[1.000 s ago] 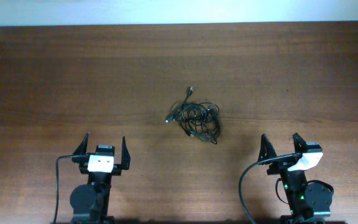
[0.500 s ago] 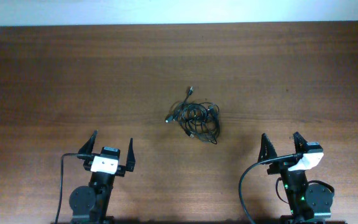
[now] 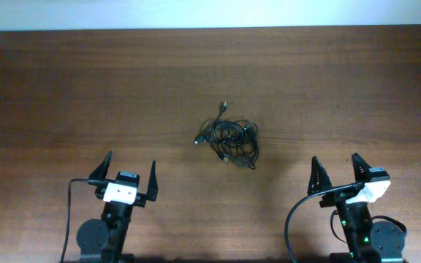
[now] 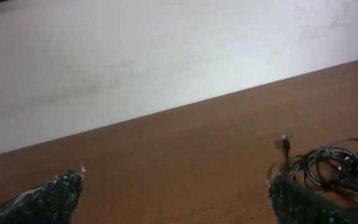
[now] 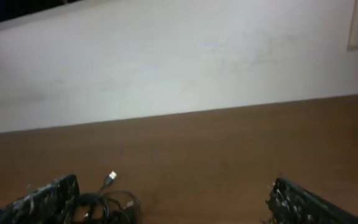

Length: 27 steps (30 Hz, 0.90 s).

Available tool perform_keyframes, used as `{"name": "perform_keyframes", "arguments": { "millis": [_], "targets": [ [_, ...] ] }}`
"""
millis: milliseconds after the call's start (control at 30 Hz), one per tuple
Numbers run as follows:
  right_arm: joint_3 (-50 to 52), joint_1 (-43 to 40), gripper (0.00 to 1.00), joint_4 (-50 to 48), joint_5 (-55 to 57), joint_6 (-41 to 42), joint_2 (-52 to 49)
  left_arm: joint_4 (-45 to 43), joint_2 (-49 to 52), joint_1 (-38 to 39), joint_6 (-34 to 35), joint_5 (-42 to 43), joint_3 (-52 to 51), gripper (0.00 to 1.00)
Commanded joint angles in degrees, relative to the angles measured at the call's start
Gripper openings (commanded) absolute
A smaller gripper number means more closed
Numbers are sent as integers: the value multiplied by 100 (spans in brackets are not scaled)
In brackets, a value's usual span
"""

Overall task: Untangle cables
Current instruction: 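Reach the left gripper forward and down onto the black cable bundle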

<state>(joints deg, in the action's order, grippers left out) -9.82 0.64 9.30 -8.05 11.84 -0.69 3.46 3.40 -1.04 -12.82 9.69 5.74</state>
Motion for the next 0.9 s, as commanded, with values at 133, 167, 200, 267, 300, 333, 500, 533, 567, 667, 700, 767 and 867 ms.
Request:
{"name": "perform_keyframes", "arguments": {
  "millis": [133, 167, 200, 267, 300, 333, 500, 533, 567, 667, 700, 767, 867],
  "targets": [
    [-896, 48, 99, 553, -96, -424, 15, 2, 1458, 13, 50, 61, 1244, 99],
    [-1045, 48, 99, 688, -98, -509, -9, 4, 1727, 13, 50, 63, 1462, 99],
    [-1224, 48, 99, 861, -94, -570, -52, 7, 2013, 13, 50, 63, 1692, 99],
    [-1475, 48, 99, 1060, -96, -612, -184, 15, 2590, 13, 50, 66, 2155, 99],
    [-1582, 48, 99, 1130, -96, -610, -275, 35, 2782, 15, 50, 81, 2308, 99],
    [-1751, 48, 99, 1226, -98, -610, -466, 85, 3104, 13, 48, 199, 2570, 99],
    [-2588, 48, 99, 1740, -249, -774, -1510, 892, 4463, 13, -109, 452, 3818, 99],
    [-2780, 48, 99, 1869, -378, -918, -1718, 1095, 4717, 13, -122, 472, 4096, 99],
    [-2927, 48, 99, 1971, -402, -960, -1862, 1211, 4863, 13, -125, 474, 4240, 99],
    [-3587, 48, 99, 2417, -409, -957, -2483, 1996, 5654, 13, -232, 710, 5093, 99],
    [-3858, 48, 99, 2599, -424, -981, -2728, 2260, 5914, 13, -232, 778, 5383, 99],
    [-4308, 48, 99, 2933, -426, -997, -3154, 2868, 6492, 13, -232, 1032, 6048, 99],
    [-4883, 48, 99, 3438, -468, -999, -3790, 3611, 7077, 15, -232, 1117, 6817, 99]
  ]
}}
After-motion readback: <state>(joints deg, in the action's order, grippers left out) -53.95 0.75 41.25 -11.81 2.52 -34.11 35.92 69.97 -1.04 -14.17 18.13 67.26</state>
